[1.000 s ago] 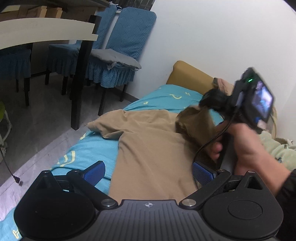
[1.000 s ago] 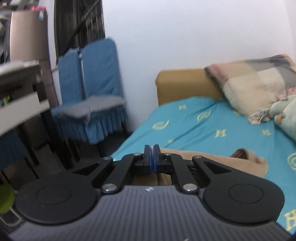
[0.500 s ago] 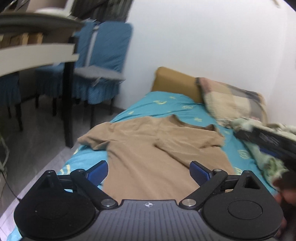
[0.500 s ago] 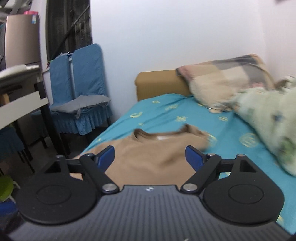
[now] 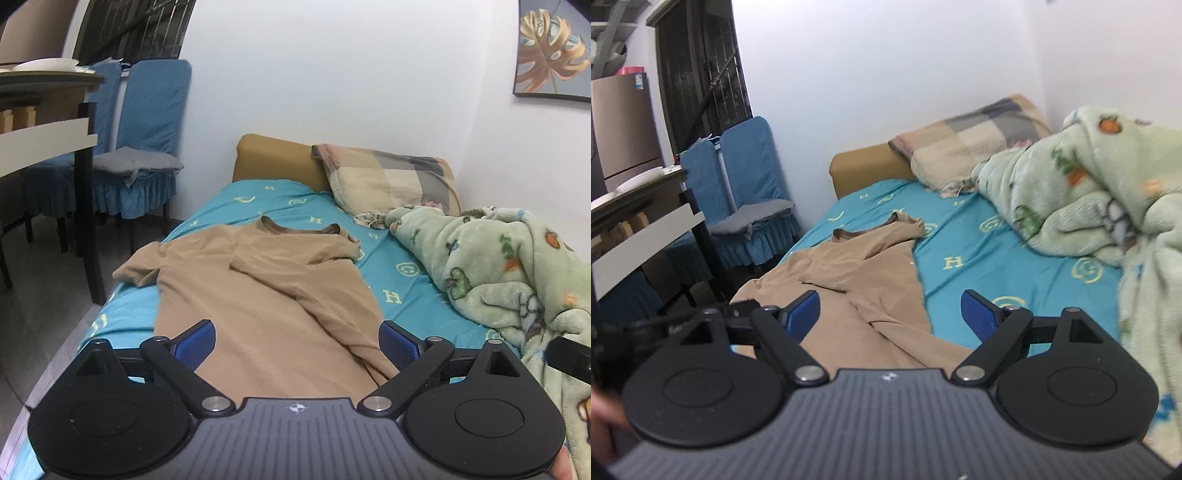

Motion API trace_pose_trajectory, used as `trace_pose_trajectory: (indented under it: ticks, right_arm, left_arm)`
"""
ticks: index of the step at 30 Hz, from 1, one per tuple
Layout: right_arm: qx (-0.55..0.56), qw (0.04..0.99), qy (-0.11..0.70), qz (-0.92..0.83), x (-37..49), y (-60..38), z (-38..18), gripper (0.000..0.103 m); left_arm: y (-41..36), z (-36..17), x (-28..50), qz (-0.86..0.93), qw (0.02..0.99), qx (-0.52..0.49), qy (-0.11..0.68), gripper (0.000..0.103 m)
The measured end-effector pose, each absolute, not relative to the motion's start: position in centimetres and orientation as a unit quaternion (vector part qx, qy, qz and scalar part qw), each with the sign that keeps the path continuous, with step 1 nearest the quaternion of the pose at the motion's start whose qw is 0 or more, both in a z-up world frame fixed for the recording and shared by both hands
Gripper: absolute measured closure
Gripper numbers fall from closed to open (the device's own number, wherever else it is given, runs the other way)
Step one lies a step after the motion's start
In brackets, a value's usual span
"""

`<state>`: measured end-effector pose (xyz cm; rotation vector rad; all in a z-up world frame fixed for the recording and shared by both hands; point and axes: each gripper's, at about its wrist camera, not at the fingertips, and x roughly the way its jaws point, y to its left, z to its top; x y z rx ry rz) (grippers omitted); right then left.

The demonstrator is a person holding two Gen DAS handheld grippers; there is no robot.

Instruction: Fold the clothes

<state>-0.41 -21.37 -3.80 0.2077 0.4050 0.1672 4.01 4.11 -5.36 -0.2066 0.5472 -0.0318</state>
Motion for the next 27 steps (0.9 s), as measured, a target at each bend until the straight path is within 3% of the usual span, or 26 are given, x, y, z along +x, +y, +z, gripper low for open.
trace_pose_trajectory:
  ticks: [17,27]
  right_arm:
    - [0.172,0.962,0.202,0.059,-1.4,-28.2,-3.7,0.018]
    - [0.260,0.941,0.215,-0.011,-0.8,-36.2,-5.3,0.017]
  left_arm:
    - [-1.8,-6.7,0.9,-0.036,0.953,-0.026,0.301,0.008]
    - [-9.8,-9.3,2.5,-0.129,0.931,0.027,0.341,0.019]
